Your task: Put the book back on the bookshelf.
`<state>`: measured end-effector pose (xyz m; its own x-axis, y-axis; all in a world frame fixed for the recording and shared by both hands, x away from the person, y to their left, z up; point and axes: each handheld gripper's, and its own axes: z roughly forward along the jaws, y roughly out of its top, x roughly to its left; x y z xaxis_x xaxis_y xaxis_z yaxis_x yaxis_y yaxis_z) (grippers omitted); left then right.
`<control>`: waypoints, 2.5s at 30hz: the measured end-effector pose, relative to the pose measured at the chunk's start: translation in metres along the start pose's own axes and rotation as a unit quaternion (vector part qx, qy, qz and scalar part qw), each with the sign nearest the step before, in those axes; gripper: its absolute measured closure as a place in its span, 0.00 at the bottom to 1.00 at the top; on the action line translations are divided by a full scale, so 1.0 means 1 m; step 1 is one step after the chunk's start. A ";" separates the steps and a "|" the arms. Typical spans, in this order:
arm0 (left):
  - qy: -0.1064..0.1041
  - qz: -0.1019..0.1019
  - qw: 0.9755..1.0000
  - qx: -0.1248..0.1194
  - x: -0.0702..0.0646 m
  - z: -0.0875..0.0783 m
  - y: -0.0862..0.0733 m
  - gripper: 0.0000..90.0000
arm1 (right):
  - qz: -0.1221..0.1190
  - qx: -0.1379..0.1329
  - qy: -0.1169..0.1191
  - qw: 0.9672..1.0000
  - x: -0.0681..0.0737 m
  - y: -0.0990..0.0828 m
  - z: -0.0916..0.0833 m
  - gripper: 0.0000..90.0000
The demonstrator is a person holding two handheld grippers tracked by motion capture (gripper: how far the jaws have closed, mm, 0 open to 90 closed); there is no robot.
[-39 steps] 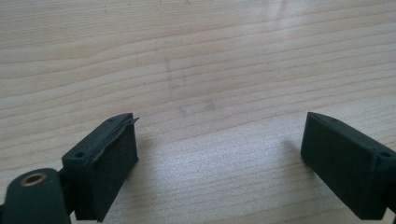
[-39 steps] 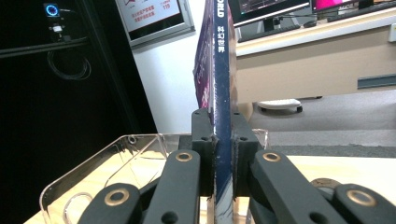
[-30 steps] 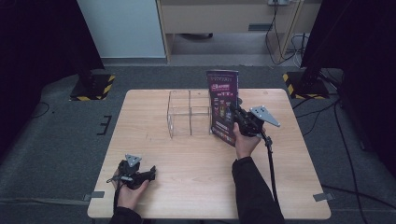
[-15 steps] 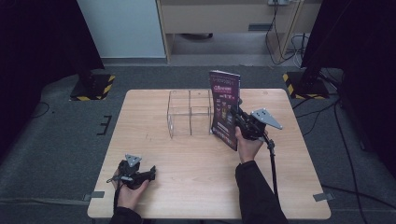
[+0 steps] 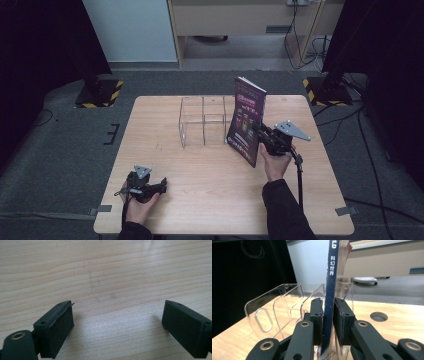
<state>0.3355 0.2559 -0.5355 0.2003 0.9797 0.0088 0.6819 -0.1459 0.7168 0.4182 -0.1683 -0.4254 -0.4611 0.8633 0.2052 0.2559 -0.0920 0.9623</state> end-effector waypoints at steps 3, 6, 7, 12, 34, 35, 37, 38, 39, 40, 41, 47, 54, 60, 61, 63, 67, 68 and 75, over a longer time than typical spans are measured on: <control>0.000 0.000 1.000 0.000 0.000 0.000 0.000 0.10 | -0.007 0.017 0.008 1.000 -0.002 -0.002 -0.008 0.86; 0.000 0.000 1.000 0.000 0.000 0.000 0.000 0.10 | -0.009 0.026 0.011 1.000 -0.002 -0.003 -0.011 0.87; 0.000 0.000 1.000 0.000 0.000 0.000 0.000 0.10 | -0.008 0.030 0.012 0.999 -0.002 -0.003 -0.013 0.87; 0.000 0.000 1.000 0.000 0.000 0.000 0.000 0.10 | -0.013 0.047 0.019 0.999 -0.005 -0.008 -0.023 0.87; 0.000 0.001 1.000 0.001 0.000 0.000 0.000 0.10 | -0.015 0.078 0.035 0.996 -0.009 -0.028 -0.046 0.88; 0.000 0.001 1.000 0.001 0.000 0.000 0.000 0.10 | -0.015 0.078 0.035 0.996 -0.009 -0.028 -0.046 0.88; 0.000 0.001 1.000 0.001 0.000 0.000 0.000 0.10 | -0.018 0.077 0.037 0.996 -0.007 -0.027 -0.047 0.87; 0.000 0.001 1.000 0.001 0.000 0.000 0.000 0.10 | -0.016 0.071 0.041 0.997 -0.006 -0.024 -0.048 0.86; 0.000 0.001 1.000 0.001 0.000 0.000 0.000 0.10 | -0.016 0.071 0.041 0.997 -0.006 -0.024 -0.048 0.86; 0.000 0.001 1.000 0.001 0.000 0.000 0.000 0.10 | -0.016 0.066 0.041 0.997 -0.006 -0.022 -0.049 0.86; 0.000 0.001 1.000 0.001 0.000 0.000 0.000 0.10 | -0.017 0.063 0.041 0.997 -0.005 -0.020 -0.049 0.85; 0.000 0.001 1.000 0.001 0.000 0.000 0.000 0.10 | -0.010 0.036 0.041 0.998 -0.005 -0.008 -0.051 0.83; 0.000 0.001 1.000 0.001 0.000 0.000 0.000 0.10 | -0.010 0.038 0.030 0.999 -0.002 -0.001 -0.047 0.84; 0.000 0.001 1.000 0.001 0.000 0.000 0.000 0.10 | 0.005 0.042 0.021 0.999 0.001 0.000 -0.046 0.92; 0.000 0.001 1.000 0.001 0.000 0.000 0.000 0.10 | 0.007 0.042 0.019 0.999 0.001 0.000 -0.046 0.92; 0.000 0.001 1.000 0.001 0.000 0.000 0.000 0.10 | 0.013 0.042 0.018 0.999 0.002 0.000 -0.046 0.93; 0.000 0.001 1.000 0.001 0.000 0.000 0.000 0.10 | 0.023 0.034 0.015 0.999 0.005 -0.002 -0.046 0.94; 0.000 0.001 1.000 0.001 0.000 0.000 0.000 0.10 | 0.024 0.033 0.015 0.999 0.006 -0.002 -0.046 0.94; 0.000 0.001 1.000 0.002 0.000 0.000 0.000 0.10 | 0.012 0.008 0.009 1.000 0.012 -0.004 -0.047 0.94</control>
<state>0.3356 0.2557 -0.5353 0.2010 0.9795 0.0098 0.6842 -0.1475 0.7142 0.3714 -0.1811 -0.4185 -0.4695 0.8523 0.2308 0.2804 -0.1040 0.9542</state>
